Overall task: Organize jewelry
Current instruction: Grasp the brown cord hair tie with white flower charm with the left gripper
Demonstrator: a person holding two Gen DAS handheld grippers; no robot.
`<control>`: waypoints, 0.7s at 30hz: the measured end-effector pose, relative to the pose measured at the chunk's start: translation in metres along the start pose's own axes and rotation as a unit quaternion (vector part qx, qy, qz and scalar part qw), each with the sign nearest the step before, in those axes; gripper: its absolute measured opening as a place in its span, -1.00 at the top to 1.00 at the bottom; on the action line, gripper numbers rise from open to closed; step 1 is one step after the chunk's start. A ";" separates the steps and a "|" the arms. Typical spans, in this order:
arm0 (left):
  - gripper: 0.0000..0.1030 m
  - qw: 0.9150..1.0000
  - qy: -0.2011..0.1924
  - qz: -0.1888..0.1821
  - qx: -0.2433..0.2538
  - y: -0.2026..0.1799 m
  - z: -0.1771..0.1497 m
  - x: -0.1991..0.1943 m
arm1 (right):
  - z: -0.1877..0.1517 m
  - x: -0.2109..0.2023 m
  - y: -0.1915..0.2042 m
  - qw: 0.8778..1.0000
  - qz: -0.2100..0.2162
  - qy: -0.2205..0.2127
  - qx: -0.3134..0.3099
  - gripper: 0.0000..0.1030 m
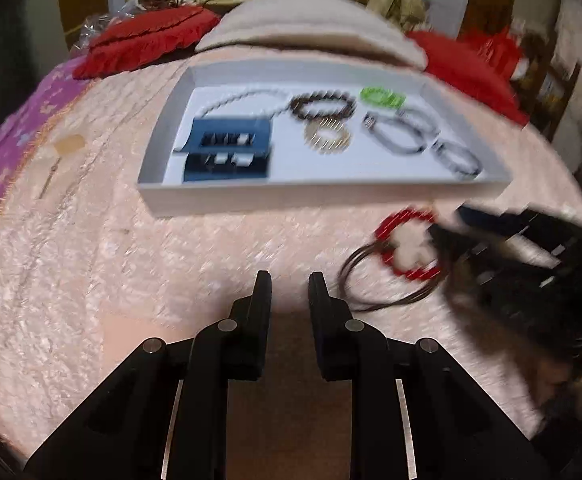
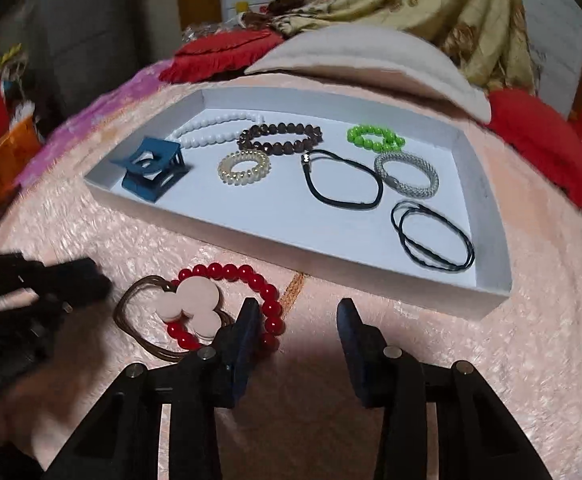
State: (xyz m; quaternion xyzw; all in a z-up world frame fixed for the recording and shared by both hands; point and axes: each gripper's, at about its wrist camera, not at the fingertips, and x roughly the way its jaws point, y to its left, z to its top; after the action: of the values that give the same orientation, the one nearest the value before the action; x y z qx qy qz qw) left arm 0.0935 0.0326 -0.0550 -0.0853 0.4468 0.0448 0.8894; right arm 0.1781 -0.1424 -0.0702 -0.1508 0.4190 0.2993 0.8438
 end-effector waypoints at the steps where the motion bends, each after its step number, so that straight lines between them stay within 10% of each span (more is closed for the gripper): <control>1: 0.65 1.000 -0.007 -0.015 0.004 -0.004 0.002 -0.002 | -0.002 -0.001 -0.002 1.000 0.001 -0.002 0.005 0.24; 8: 0.58 0.995 0.006 0.048 0.091 -0.040 -0.005 0.018 | -0.004 -0.001 -0.006 0.999 -0.033 0.004 0.004 0.06; 12: 0.57 0.996 0.012 0.063 0.059 -0.020 -0.002 0.018 | -0.012 -0.011 -0.035 0.996 -0.076 0.024 0.035 -0.18; 21: 0.52 0.998 -0.001 -0.032 0.051 -0.020 0.002 0.000 | -0.030 -0.030 -0.059 0.998 0.006 0.008 0.066 -0.05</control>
State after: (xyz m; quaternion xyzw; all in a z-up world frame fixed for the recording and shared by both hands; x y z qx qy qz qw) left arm 0.0985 0.0135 -0.0518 -0.0544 0.4443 -0.0066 0.8942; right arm 0.1828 -0.2145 -0.0645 -0.0949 0.4457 0.2748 0.8467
